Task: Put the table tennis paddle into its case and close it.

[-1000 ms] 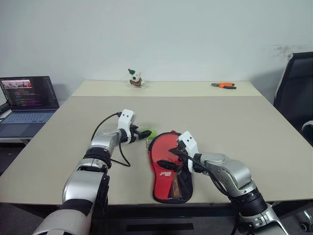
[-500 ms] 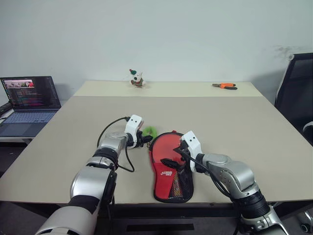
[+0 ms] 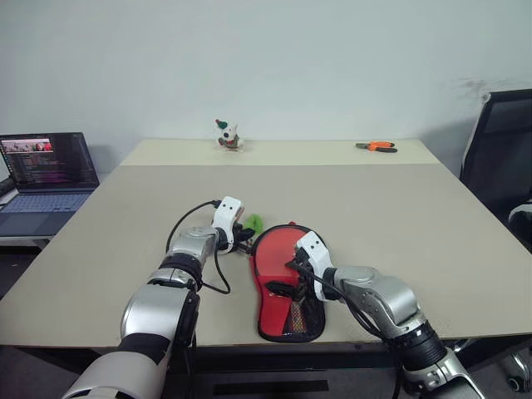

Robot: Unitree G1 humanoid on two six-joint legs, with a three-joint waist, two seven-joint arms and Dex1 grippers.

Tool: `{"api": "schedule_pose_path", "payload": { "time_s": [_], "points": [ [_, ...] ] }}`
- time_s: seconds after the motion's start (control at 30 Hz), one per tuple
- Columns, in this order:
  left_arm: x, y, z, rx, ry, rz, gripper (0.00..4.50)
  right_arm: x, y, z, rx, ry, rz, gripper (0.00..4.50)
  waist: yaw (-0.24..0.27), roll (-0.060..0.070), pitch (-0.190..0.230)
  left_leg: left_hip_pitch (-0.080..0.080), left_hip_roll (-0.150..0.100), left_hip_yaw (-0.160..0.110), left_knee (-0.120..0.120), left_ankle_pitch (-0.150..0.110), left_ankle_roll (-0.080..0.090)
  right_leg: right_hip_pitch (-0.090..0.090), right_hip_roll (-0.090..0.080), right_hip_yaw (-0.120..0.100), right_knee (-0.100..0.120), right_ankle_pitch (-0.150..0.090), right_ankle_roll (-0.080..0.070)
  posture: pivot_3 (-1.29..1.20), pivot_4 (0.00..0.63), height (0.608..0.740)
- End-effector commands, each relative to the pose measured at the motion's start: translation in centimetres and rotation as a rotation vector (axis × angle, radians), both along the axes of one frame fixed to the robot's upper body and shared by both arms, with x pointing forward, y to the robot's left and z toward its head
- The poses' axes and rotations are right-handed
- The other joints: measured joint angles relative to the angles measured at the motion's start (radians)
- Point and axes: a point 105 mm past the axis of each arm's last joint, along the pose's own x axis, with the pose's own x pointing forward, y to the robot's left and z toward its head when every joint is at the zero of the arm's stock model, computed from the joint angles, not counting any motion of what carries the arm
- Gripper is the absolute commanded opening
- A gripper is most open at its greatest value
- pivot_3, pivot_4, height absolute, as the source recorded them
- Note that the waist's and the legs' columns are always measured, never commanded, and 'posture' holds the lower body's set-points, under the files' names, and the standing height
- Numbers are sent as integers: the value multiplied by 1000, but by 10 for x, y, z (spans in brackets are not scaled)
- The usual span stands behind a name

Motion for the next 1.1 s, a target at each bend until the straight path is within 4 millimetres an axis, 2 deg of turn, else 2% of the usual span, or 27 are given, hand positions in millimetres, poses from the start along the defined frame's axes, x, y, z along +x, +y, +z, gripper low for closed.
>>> {"api": "schedule_pose_path", "payload": {
  "time_s": [0.03,0.33,0.5,0.7,1.0,1.1],
  "points": [
    [10,4,18,80,-83,60,2,11,-13,-26,-97,47,-62,4500,0,0,0,0,0,0,0,0,0,0,0,0,0,0,0,0,150,740],
    [22,-28,46,253,-230,11,2,-10,-22,-55,-184,144,-24,4500,13,-2,-2,-1,0,-1,2,1,-1,2,0,-1,-1,1,2,0,150,740],
    [26,-36,61,336,-301,1,2,-23,-22,-60,-201,179,4,4500,17,-3,-3,-1,-1,-1,1,1,-1,2,-1,-1,-2,1,2,0,150,740],
    [27,-53,62,485,-372,-60,2,-38,-17,-64,-202,200,8,4500,19,-4,-4,-1,-1,-1,1,1,-1,2,-1,-1,-2,1,3,0,150,740],
    [24,-100,76,709,-549,-194,2,-67,-21,-72,-221,241,18,4500,22,-5,-7,-1,-1,-1,1,0,-1,2,-1,-1,-2,1,3,0,150,740],
    [23,-109,80,786,-600,-231,2,-75,-20,-75,-220,258,17,4500,22,-5,-7,-1,-1,-1,1,0,-1,2,-1,-1,-3,1,3,0,150,740]
  ]
}}
